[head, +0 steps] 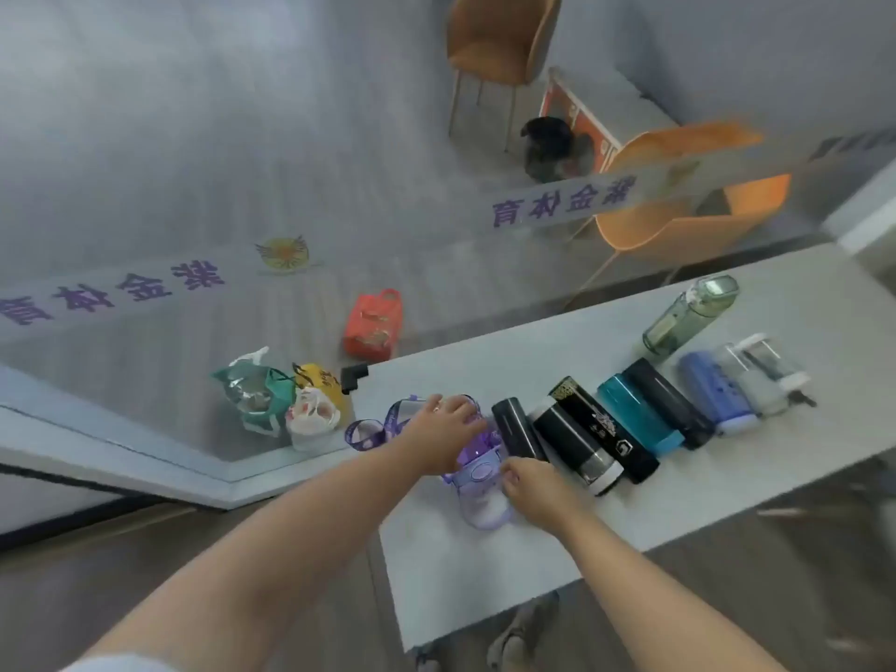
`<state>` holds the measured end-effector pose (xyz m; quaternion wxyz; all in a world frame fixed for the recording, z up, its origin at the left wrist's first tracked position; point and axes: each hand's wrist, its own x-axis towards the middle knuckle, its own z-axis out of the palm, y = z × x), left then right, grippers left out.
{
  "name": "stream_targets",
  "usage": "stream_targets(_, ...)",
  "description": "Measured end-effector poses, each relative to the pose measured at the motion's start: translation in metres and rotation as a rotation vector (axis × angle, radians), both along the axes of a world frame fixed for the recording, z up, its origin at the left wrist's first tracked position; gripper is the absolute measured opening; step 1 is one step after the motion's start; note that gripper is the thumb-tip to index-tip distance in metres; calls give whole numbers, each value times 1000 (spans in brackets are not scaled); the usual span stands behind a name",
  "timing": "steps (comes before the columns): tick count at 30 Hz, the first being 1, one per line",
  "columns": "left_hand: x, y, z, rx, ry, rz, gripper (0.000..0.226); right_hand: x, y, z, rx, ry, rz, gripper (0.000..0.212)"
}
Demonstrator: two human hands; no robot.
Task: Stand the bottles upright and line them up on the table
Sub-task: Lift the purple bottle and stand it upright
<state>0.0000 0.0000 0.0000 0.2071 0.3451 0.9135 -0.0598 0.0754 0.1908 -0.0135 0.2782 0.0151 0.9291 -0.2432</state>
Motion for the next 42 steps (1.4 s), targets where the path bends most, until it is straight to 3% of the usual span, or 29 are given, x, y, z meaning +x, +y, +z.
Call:
stream_targets(6, -21, 32, -41, -196, 74, -275, 99, 21, 6, -36, 61, -145, -101, 14)
stream_targets(11, -18, 23, -50, -261, 114, -229, 114, 33, 4, -57, 84, -188, -129, 31)
stream_targets(15, -5, 0, -63, -224, 138, -170, 101, 35, -7, -69, 26, -179, -228, 17)
stream_targets(20, 5, -30, -68, -118, 128, 2, 100, 36, -25, -76, -105, -161, -477, 37)
stream_targets(25, 20, -61, -76, 43, 142, 87, 89, 29, -35, -83, -341, -250, -691, 69)
stream_targets(31, 40, -76, -86, 203, 155, 160, 75, 9, -40, -90, -569, -383, -855, 53)
stream_targets(34, 47, -81, -93, 282, 201, 156, 72, -2, -44, -89, -549, -314, -834, 45)
stream_targets(37, 53, -86, -103, 349, 239, 169, 68, -12, -46, -88, -374, -130, -768, 29)
stream_targets(39, 56, -89, -108, 390, 261, 176, 66, -19, -45, -90, -315, -47, -701, 33)
stream_targets(42, 60, -91, -114, 425, 283, 195, 63, -26, -44, -92, -377, -148, -581, 50)
